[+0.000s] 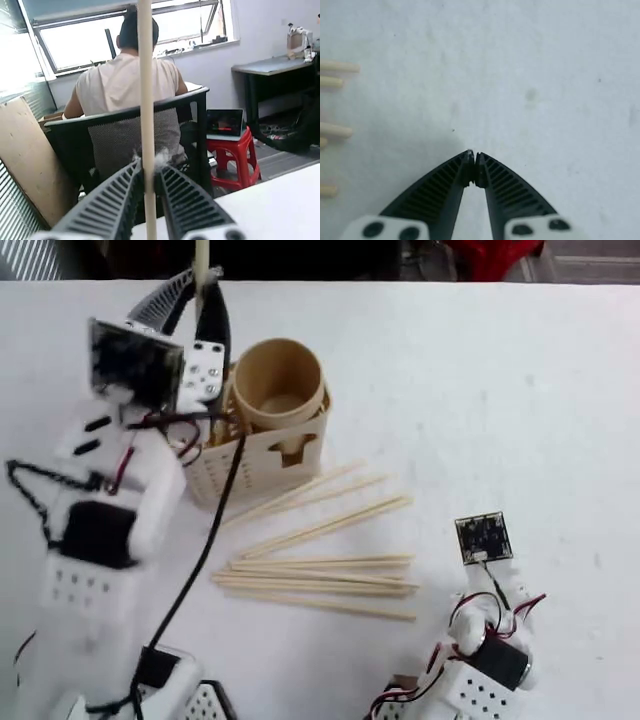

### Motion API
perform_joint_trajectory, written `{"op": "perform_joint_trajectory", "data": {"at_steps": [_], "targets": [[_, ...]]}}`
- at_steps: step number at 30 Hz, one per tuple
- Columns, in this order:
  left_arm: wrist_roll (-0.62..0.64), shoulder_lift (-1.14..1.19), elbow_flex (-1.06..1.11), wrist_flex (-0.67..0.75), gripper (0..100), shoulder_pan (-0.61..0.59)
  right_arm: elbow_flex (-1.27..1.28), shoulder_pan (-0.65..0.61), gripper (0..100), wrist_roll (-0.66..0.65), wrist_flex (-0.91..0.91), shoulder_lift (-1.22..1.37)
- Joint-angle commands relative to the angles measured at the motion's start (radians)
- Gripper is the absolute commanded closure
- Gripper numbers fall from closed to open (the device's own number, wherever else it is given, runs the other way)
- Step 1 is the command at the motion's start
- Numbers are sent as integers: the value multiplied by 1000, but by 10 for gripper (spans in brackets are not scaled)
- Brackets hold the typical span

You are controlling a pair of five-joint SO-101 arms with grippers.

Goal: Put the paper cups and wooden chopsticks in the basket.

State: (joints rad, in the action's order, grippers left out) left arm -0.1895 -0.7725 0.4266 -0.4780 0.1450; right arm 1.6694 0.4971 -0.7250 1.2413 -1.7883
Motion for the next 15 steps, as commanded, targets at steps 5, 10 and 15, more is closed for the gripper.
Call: {"op": "perform_joint_trajectory", "data": {"at_steps": [5, 10, 15], "targets": [[6, 21, 247, 146, 977, -31, 9, -12, 978, -11, -1, -13], [6, -62, 407, 207, 973, -33, 9, -12, 978, -11, -1, -13], [6, -160, 522, 229, 972, -35, 9, -12, 978, -11, -2, -13]]}}
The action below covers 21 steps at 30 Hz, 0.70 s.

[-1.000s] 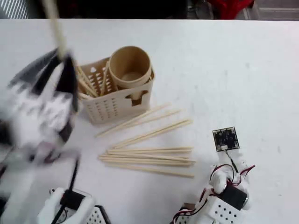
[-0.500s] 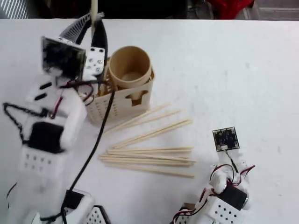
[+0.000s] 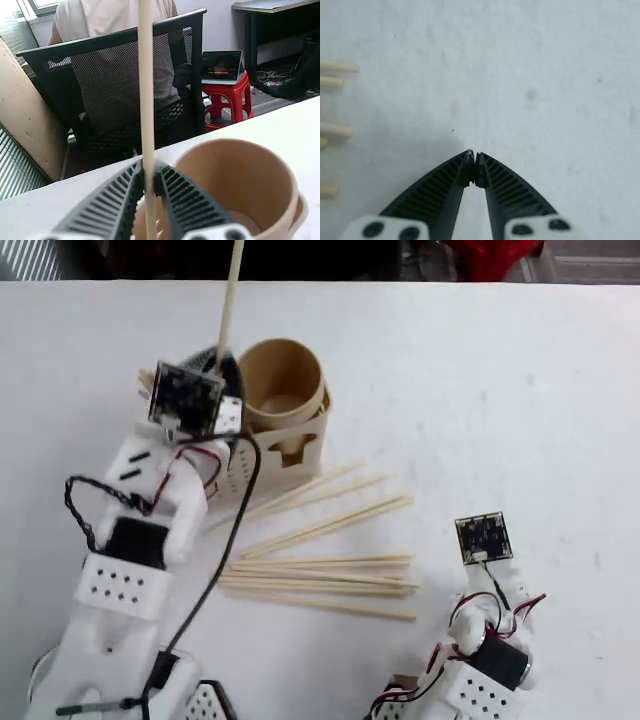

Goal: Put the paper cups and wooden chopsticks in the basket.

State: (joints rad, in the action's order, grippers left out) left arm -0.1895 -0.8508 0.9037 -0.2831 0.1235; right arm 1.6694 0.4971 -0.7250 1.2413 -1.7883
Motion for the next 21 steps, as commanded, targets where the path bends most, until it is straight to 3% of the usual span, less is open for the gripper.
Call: {"op": "perform_joint_trajectory", "data": {"at_steps": [1, 10, 16, 21], "targets": [[6, -94, 58, 34, 972, -13, 9, -12, 978, -11, -2, -13], [6, -120, 95, 29, 970, -35, 9, -12, 978, -11, -2, -13], [109, -122, 92, 25, 854, -90, 9, -12, 978, -11, -2, -13], [132, -122, 95, 23, 846, -101, 9, -12, 978, -11, -2, -13]]}}
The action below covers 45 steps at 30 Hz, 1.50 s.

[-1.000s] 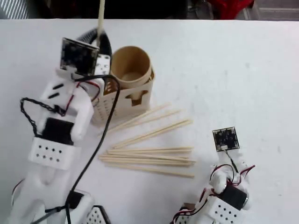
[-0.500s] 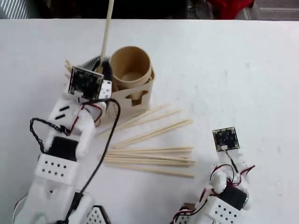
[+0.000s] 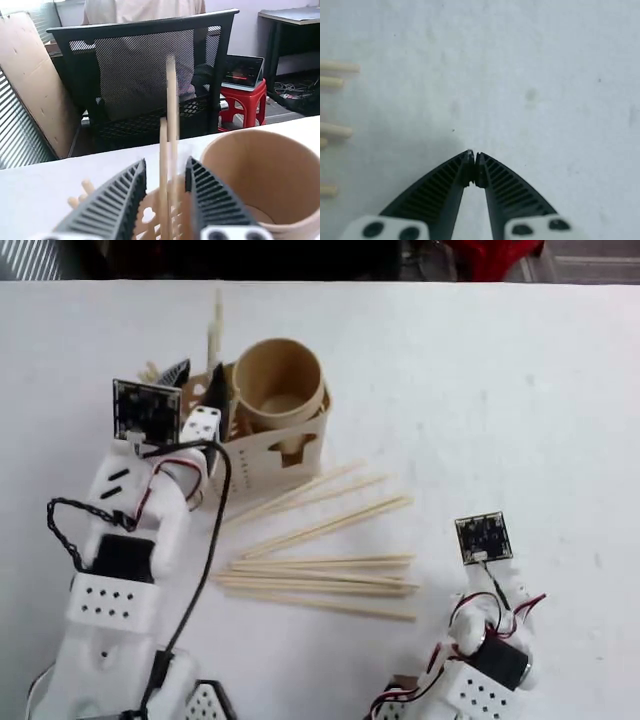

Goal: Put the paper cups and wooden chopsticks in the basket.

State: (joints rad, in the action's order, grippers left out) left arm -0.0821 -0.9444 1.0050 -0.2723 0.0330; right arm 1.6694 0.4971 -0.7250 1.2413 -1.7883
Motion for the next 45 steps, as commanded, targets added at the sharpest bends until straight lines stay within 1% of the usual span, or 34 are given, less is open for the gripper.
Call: {"op": "perform_joint_trajectory", "data": {"at_steps": [1, 6, 9, 13, 16, 18, 20, 22, 24, 27, 29, 33, 34, 36, 40, 42, 45], "targets": [[25, -28, -8, 12, 846, -10, 9, -12, 978, -11, -2, -13], [25, -28, -54, 6, 846, -10, 9, -12, 978, -11, -2, -13], [28, -28, -164, -78, 846, -10, 9, -12, 978, -11, -2, -13], [31, -28, -423, -313, 847, -10, 9, -12, 978, -11, -2, -13], [31, -21, -641, -535, 847, 5, 9, -12, 978, -11, -2, -13], [29, -19, -761, -721, 865, 53, 9, -12, 978, -11, -2, -13], [25, -19, -842, -896, 924, 114, 9, -12, 978, -11, -2, -13], [5, -19, -891, -1030, 985, 189, 9, -12, 978, -11, -2, -13], [-87, -19, -895, -1123, 962, 272, 9, -12, 978, -11, -2, -13], [-206, -19, -816, -1211, 970, 374, 9, -12, 978, -11, -2, -13], [-262, -19, -710, -1226, 971, 420, 9, -12, 978, -11, -2, -13], [-459, -19, -433, -1209, 968, 506, 9, -12, 978, -11, -2, -13], [-494, -19, -365, -1178, 966, 516, 9, -12, 977, -11, -2, -13], [-526, -19, -247, -1103, 965, 524, 9, -12, 977, -11, -2, -13], [-612, -19, -46, -913, 961, 529, 9, -12, 977, -11, -2, -13], [-649, -18, 40, -810, 932, 527, 9, -12, 977, -11, -4, -13], [-661, 13, 141, -663, 855, 521, 9, -12, 977, -11, -7, -13]]}}
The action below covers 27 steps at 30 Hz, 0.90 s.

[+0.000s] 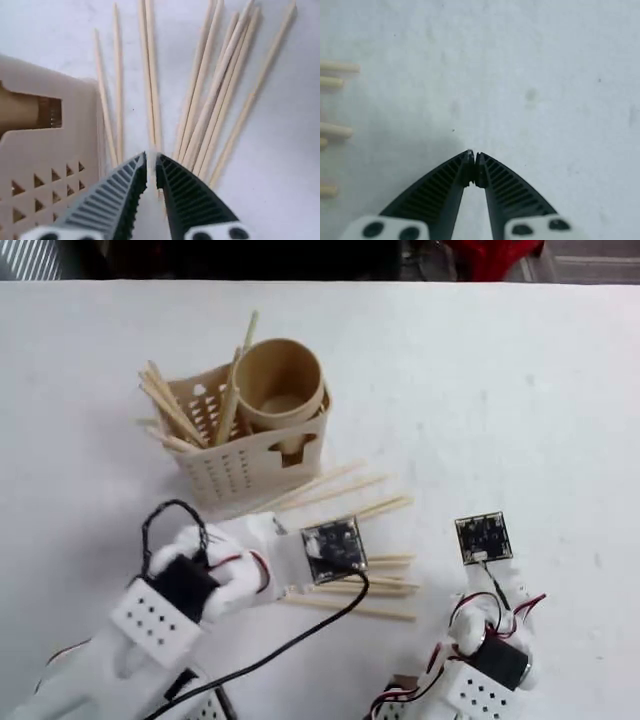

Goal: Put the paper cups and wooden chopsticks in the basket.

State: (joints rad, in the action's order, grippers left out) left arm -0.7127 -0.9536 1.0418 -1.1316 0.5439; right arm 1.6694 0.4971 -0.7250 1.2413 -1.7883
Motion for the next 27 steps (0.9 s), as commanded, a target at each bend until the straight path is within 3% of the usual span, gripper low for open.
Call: {"op": "perform_joint_trajectory", "data": {"at_steps": [1, 5, 9, 18, 27], "targets": [[-31, 51, 120, 244, 835, 8, 9, -12, 977, -11, -7, -13], [-29, 255, 77, 384, 822, -28, 9, -12, 977, -11, -7, -13], [31, 516, -100, 422, 849, -45, 9, -12, 977, -11, -7, -13], [97, 1032, -499, 319, 830, -45, 9, -12, 977, -11, -7, -13], [98, 1179, -661, 149, 832, -45, 9, -12, 977, -11, -7, -13]]}}
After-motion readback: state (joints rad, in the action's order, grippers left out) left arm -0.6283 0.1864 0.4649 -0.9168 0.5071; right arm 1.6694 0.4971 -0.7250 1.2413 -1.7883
